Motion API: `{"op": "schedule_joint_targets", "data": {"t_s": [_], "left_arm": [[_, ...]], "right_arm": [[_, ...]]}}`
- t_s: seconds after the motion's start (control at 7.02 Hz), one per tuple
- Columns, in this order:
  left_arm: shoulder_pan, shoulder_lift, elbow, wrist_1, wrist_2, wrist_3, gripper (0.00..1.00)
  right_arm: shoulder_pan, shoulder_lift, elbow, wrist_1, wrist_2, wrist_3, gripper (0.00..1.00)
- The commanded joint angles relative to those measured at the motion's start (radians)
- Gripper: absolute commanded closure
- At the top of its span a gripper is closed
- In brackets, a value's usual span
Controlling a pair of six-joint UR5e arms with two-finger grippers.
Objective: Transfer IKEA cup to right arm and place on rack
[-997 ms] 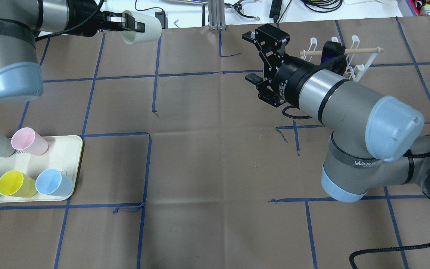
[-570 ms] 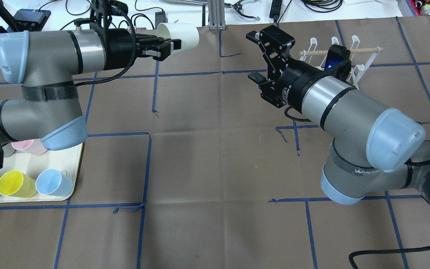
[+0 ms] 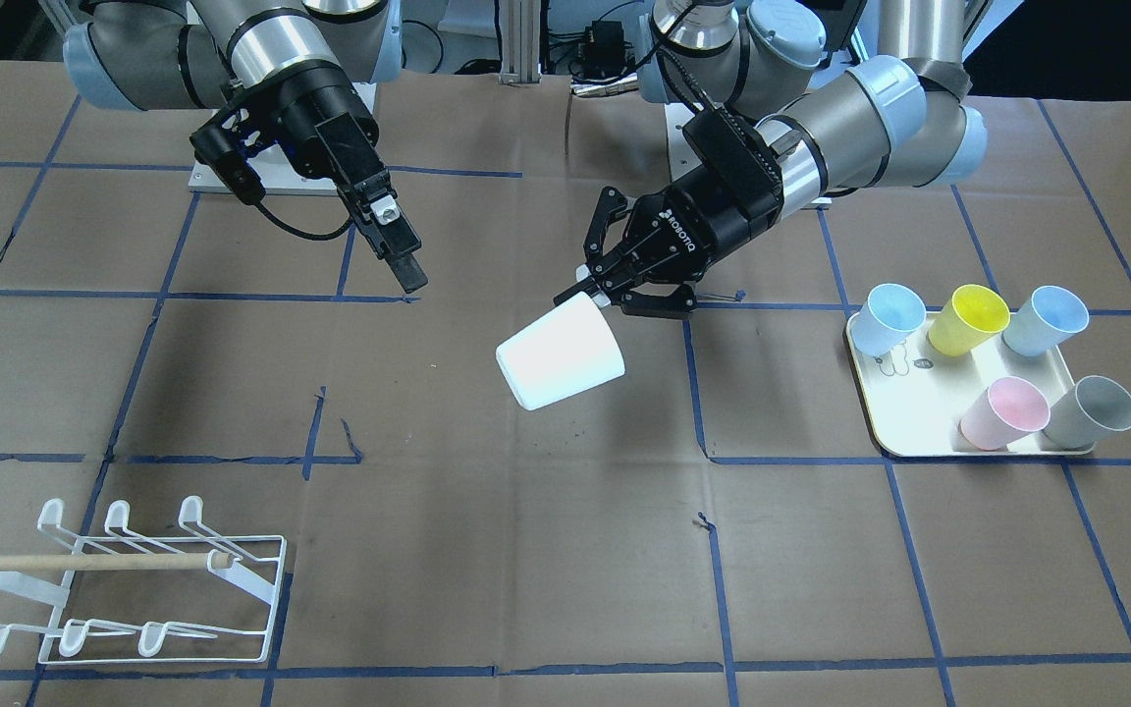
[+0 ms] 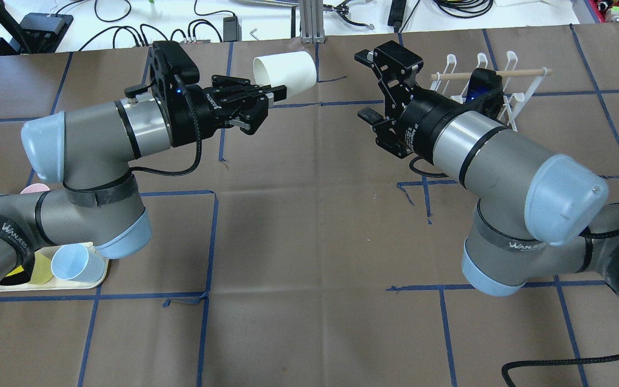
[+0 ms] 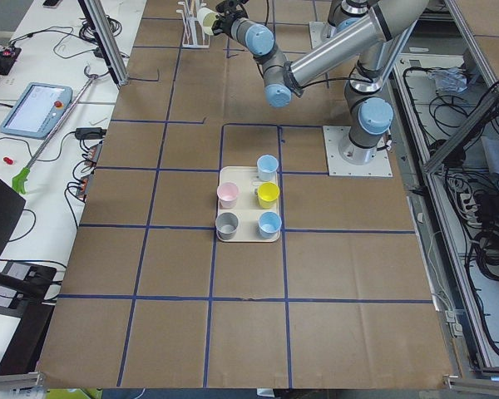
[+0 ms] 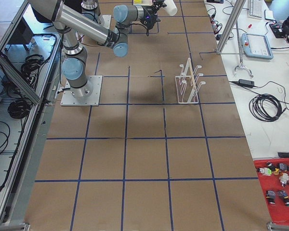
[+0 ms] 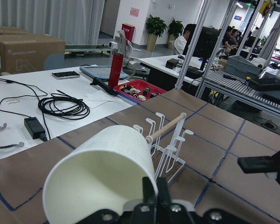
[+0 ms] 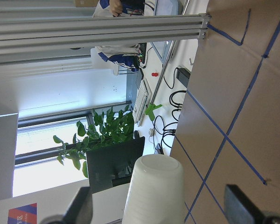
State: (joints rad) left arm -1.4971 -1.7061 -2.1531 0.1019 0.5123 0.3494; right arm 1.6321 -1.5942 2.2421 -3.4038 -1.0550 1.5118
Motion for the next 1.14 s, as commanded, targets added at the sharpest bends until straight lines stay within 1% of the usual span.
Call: {"op": "schedule_joint_targets", "data": {"t_s": [0.0,0.14,0.28,0.71,1.0], "left_arm": [[-0.014,0.000,-0.021,0.044,-0.006,-0.001,1.00],[-0.032,0.000,-0.019,0.044,-0.003,-0.001,1.00],[-0.034,0.000,-0.019,0.044,-0.003,-0.001,1.00],[-0.035,-0.001,-0.019,0.044,-0.003,-0.006,1.00],[-0.035,-0.001,-0.019,0.044,-0.003,-0.007,1.00]], "right_arm": [[0.000,-0.003,0.002,0.052,-0.031,0.004,0.00],[0.003,-0.003,0.002,0.057,-0.075,0.031,0.00],[0.006,-0.003,0.002,0.057,-0.083,0.077,0.00],[0.012,-0.001,0.002,0.060,-0.082,0.073,0.00],[0.058,-0.001,0.001,0.131,-0.083,0.087,0.00]]}}
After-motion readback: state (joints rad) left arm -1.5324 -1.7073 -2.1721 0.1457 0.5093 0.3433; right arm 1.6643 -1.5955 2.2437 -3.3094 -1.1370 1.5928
